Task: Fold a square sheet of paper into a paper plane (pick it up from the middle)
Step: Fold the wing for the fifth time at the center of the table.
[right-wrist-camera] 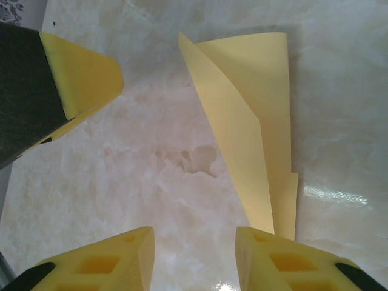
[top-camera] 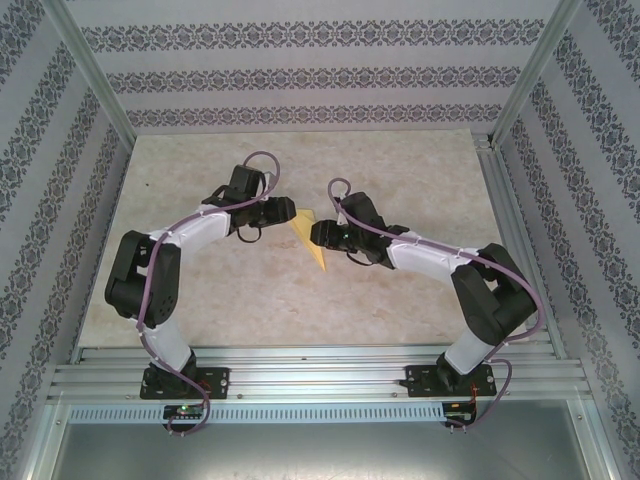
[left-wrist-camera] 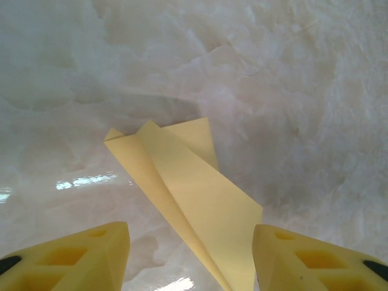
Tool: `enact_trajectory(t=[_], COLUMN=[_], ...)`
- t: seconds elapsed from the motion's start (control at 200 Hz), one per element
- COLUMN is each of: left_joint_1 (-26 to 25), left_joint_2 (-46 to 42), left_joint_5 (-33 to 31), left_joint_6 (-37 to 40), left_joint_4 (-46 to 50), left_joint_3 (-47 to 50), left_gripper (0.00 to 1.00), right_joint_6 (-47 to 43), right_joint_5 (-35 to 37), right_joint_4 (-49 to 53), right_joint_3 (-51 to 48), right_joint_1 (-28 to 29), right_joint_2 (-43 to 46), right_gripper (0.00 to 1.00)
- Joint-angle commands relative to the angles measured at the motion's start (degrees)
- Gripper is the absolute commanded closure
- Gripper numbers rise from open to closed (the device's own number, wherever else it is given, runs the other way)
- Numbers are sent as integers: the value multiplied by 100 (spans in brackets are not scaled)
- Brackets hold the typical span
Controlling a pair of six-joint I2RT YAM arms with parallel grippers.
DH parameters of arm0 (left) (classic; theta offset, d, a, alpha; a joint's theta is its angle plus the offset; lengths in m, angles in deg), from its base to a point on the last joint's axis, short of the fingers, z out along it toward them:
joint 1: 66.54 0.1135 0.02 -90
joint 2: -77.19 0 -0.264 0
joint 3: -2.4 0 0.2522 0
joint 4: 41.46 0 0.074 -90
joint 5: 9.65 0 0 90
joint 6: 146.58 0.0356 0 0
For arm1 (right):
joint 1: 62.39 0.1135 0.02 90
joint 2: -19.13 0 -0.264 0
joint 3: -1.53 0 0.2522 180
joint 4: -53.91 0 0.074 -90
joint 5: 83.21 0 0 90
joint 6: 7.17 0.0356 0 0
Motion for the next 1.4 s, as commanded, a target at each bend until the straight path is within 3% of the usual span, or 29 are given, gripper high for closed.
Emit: enact_trajectory(t=[0.0,0.11,0.345,0.664,1.009,1.394], left_joint_1=[-103,-131,-168,-213,-441,-473], left_joint_2=[-135,-119,18,344,904,1483], left_joint_5=[98,151,380,777,1361,1004], left_joint_6=[81,81,-57,-192,-489,-347], left_joint_4=[-363,-368,-669,-870,-1119,-800], left_joint_3=[42,78,164,79,-81,-323], left_gripper=[39,35,34,33,59,65], right_joint_6=[338,638,1030,1257,1330,1302], right_joint_5=[584,790,532,700,390,390], right_joint_4=[-465,-449,-340,-162,-123,403], right_joint_3=[-243,-189,150,193,253,386], right_joint_1=[178,257,276,210,184,232], right_joint_2=[33,-141,-791,-1194,-1520,-1664], right_gripper=[59,66,76,81,88,88])
